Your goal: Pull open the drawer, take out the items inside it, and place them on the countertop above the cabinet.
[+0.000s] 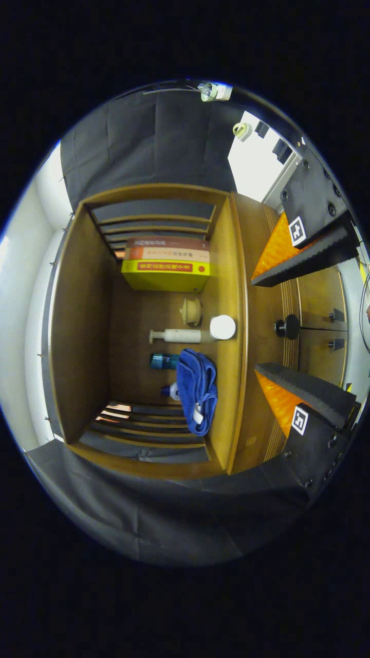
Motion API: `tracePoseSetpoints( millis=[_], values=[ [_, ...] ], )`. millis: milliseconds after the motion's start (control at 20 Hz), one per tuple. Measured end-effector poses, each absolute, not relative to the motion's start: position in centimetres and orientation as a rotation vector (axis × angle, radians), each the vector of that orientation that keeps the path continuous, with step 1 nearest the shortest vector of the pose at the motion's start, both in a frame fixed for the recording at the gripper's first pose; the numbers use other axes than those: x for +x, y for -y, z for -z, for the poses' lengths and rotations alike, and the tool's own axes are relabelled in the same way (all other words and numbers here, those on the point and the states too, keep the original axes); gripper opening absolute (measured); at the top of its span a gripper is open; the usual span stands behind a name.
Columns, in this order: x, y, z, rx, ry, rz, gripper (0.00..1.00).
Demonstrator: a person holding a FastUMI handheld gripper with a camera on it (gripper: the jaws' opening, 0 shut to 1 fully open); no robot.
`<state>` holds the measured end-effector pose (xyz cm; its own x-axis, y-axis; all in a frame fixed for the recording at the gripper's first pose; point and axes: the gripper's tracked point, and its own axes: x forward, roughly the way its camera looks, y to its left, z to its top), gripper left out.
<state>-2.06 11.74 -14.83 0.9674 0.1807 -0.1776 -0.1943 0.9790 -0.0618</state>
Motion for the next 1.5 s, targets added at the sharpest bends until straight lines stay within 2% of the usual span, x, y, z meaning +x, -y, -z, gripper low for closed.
tracePoseSetpoints(
  millis=[200,450,600,1500],
  values=[
    [-8.1,-7.9,8.3,-0.096,-0.091,-0.134,0.97],
    [-14.2,-3.6,4.3,-0.095,-0.035,-0.078,0.97],
    [-16.3,-2.9,2.7,-0.052,-0.017,-0.095,0.97],
    [-16.9,-1.1,2.6,-0.027,-0.039,-0.067,0.97]
  ],
)
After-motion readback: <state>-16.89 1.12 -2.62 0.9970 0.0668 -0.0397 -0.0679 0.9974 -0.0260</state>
